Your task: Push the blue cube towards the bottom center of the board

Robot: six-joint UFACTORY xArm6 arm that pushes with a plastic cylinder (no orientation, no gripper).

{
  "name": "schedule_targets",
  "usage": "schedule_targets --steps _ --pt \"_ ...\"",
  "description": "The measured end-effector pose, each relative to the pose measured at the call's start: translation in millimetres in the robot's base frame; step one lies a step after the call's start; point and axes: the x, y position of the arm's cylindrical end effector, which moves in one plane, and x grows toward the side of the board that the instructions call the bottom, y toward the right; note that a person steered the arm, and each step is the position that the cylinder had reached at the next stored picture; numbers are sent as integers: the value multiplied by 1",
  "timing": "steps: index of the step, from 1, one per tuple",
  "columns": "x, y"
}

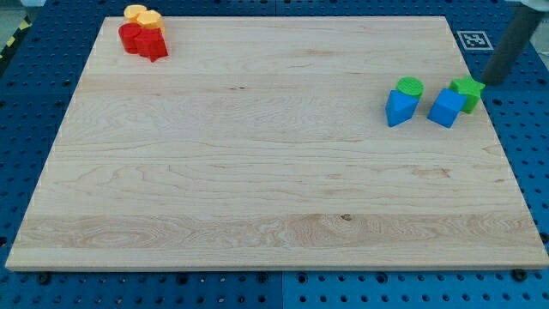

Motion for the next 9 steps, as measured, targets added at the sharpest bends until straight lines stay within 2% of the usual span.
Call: schedule_targets --steps 1,3,6,9 --pt "21 0" --pt "28 -8" --pt "31 -74" --pt "88 -142"
